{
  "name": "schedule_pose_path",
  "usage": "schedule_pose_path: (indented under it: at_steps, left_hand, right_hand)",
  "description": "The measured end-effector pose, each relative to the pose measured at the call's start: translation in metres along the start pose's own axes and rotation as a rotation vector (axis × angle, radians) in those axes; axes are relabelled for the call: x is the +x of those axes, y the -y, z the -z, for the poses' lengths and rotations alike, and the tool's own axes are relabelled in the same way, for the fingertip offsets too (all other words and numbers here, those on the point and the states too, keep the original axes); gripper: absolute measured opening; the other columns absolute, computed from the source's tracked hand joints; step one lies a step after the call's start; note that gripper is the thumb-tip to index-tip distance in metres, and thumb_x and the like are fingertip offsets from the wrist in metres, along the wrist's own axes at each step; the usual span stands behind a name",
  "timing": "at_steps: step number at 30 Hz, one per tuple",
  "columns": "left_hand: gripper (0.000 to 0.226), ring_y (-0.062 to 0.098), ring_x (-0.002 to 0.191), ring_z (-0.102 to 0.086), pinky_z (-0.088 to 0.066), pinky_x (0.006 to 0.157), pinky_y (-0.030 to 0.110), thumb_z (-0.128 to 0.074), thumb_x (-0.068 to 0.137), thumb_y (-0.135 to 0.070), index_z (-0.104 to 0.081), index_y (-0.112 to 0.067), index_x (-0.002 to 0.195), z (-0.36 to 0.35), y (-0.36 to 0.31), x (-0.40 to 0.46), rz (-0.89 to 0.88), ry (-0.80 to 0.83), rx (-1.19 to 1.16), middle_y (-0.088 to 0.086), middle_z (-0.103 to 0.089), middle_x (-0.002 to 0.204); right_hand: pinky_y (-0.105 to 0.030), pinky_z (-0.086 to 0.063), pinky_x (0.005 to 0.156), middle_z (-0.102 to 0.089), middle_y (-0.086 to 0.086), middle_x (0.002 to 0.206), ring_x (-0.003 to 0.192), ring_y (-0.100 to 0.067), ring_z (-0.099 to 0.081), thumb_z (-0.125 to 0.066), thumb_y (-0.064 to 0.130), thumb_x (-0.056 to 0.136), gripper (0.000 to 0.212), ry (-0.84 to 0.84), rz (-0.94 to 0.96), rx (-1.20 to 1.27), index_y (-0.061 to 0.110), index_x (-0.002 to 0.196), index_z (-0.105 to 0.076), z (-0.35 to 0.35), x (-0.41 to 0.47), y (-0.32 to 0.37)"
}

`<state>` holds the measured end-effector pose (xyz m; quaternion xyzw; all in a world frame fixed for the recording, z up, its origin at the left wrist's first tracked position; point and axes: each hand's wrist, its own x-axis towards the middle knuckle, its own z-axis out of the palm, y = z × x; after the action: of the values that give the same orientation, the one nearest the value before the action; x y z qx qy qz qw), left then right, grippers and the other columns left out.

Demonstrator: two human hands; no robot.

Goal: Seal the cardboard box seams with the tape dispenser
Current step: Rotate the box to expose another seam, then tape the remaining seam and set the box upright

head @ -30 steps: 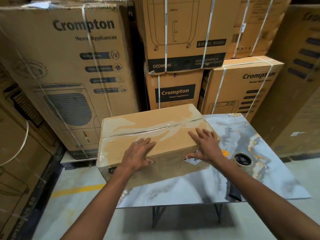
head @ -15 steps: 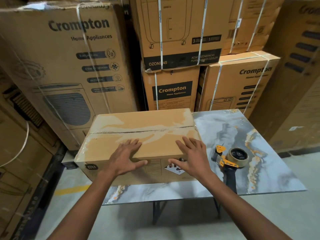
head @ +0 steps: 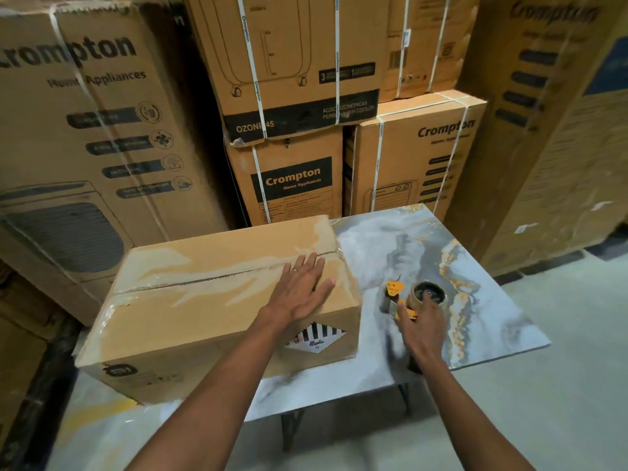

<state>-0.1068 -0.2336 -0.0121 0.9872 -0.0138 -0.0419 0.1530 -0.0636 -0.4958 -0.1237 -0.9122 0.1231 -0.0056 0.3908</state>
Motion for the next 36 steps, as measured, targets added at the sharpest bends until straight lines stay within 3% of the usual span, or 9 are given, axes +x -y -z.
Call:
schedule_pose_path:
  at_steps: [3,7,11,14,20,23,27,33,36]
  left_hand:
    - [0.07,0.023,0.156,0.001,0.002,0.126,0.048,-0.021,0.106,-0.057,-0.009,-0.018,0.162,-0.001,-0.006,0.013,-0.006,0.015,0.022,0.002,0.0,0.17]
    - [0.068,0.021,0.156,0.002,0.001,0.126,0.046,-0.021,0.106,-0.056,-0.008,-0.019,0.162,-0.003,-0.004,0.02,-0.024,0.0,0.03,0.001,0.0,0.17]
    - [0.069,0.021,0.157,-0.003,-0.003,0.126,0.044,-0.026,0.105,-0.056,-0.015,-0.019,0.162,-0.003,0.0,0.022,-0.048,-0.041,0.01,0.001,-0.007,0.17]
    - [0.069,0.022,0.156,-0.005,-0.005,0.126,0.044,-0.028,0.105,-0.056,-0.017,-0.019,0.162,-0.003,0.001,0.023,-0.05,-0.048,0.0,0.001,-0.009,0.169]
    - [0.068,0.022,0.156,-0.008,-0.008,0.126,0.044,-0.032,0.104,-0.056,-0.022,-0.019,0.161,-0.004,0.001,0.024,-0.048,-0.077,-0.017,0.001,-0.014,0.169]
    - [0.068,0.022,0.155,-0.012,-0.012,0.125,0.045,-0.035,0.103,-0.057,-0.027,-0.02,0.16,-0.004,0.003,0.025,-0.051,-0.098,-0.019,0.001,-0.018,0.168]
    - [0.064,0.021,0.152,-0.026,-0.022,0.122,0.048,-0.041,0.1,-0.056,-0.04,-0.023,0.154,-0.004,0.0,0.025,-0.014,-0.197,-0.01,-0.002,-0.033,0.163]
    - [0.054,0.023,0.126,-0.053,-0.037,0.11,0.037,-0.053,0.095,-0.043,-0.054,-0.022,0.145,0.006,-0.004,0.035,0.038,-0.346,-0.118,0.004,-0.066,0.134]
    - [0.057,0.023,0.127,-0.052,-0.043,0.106,0.038,-0.057,0.094,-0.035,-0.05,-0.019,0.148,0.019,-0.005,0.044,0.046,-0.352,-0.273,0.006,-0.063,0.137]
  right_hand:
    - [-0.05,-0.045,0.097,-0.057,-0.016,0.136,0.122,-0.04,-0.055,-0.074,0.057,0.074,0.085,0.1,-0.09,0.048,0.022,0.144,-0.04,-0.002,0.006,-0.032]
    - [-0.03,-0.038,0.082,-0.066,-0.009,0.115,0.104,-0.027,-0.062,-0.083,0.009,0.077,0.066,0.207,0.012,0.2,0.014,0.134,-0.05,0.003,0.008,-0.039]
    - [-0.048,-0.056,0.066,-0.068,-0.012,0.095,0.076,-0.035,-0.065,-0.071,-0.007,0.084,0.059,0.284,-0.141,0.418,0.015,0.131,-0.044,0.005,0.002,-0.042]
    - [-0.055,-0.055,0.06,-0.064,-0.027,0.084,0.061,-0.039,-0.06,-0.065,-0.019,0.083,0.049,0.34,-0.271,0.653,0.012,0.118,-0.05,-0.001,0.006,-0.045]
    - [-0.06,-0.06,0.062,-0.072,-0.025,0.08,0.061,-0.041,-0.069,-0.075,-0.003,0.08,0.041,0.209,-0.265,0.612,0.024,0.107,-0.061,-0.017,0.005,-0.047]
    - [-0.049,-0.062,0.066,-0.075,-0.012,0.08,0.065,-0.033,-0.072,-0.082,0.007,0.074,0.038,0.106,-0.25,0.575,0.023,0.105,-0.068,-0.02,0.007,-0.034]
    - [-0.033,-0.055,0.045,-0.069,-0.024,0.07,0.048,-0.028,-0.061,-0.075,-0.011,0.078,0.032,0.213,-0.28,0.72,0.003,0.106,-0.067,-0.018,0.012,-0.01]
    - [-0.034,-0.056,0.055,-0.068,-0.024,0.072,0.055,-0.029,-0.061,-0.075,-0.006,0.079,0.03,0.298,-0.216,0.761,0.003,0.108,-0.068,-0.011,0.01,0.028]
    - [-0.036,-0.056,0.057,-0.069,-0.022,0.078,0.058,-0.029,-0.062,-0.076,-0.005,0.078,0.031,0.289,-0.143,0.821,0.003,0.108,-0.069,0.001,0.011,0.061]
